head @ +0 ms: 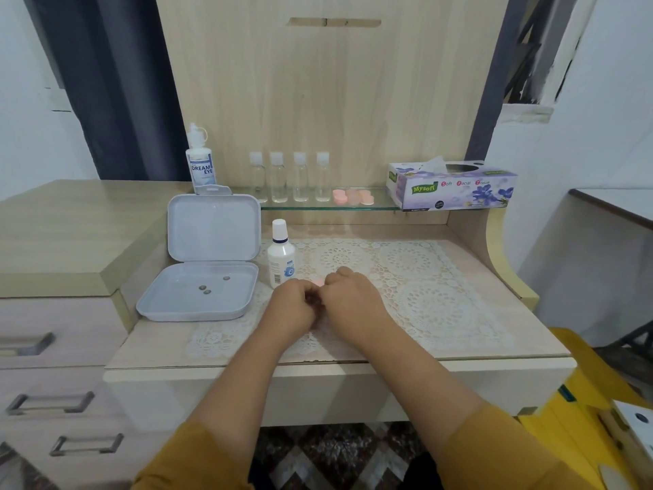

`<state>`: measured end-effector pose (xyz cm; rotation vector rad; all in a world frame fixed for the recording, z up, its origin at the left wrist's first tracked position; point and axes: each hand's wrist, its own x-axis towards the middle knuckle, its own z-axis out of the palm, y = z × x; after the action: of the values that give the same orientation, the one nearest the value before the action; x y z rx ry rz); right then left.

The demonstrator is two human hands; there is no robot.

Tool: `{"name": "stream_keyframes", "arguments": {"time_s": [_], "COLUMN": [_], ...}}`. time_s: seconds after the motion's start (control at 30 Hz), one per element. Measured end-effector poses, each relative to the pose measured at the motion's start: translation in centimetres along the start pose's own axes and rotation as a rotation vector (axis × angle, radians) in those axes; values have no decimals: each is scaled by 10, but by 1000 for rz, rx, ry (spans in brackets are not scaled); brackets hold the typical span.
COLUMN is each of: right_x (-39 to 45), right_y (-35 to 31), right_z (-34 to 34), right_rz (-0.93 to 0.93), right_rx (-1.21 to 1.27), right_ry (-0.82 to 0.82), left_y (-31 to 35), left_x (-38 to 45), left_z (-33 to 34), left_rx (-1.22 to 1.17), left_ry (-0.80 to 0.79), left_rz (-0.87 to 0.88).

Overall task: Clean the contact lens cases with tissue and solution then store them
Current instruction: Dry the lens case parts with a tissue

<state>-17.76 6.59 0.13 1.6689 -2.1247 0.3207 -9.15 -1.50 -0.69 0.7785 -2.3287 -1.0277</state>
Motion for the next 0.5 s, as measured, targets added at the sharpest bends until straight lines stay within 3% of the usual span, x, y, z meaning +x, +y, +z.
{"name": "stream_keyframes", "arguments": {"time_s": [0.3,0.4,0.5], "right_x": [0,0,-5], "right_y": [-3,1,8], "right_z": [6,7,7], "right_rz": [-73,-42,154], "right_rx": [-115,73,400], "right_ry": [72,61,8], "left_y": [-2,-5,-6], "left_x": [2,3,3], "left_z": [1,1,1], "left_rx": [31,46,16], "left_ry": [6,-8,-18], "left_rz": [14,17,12]}}
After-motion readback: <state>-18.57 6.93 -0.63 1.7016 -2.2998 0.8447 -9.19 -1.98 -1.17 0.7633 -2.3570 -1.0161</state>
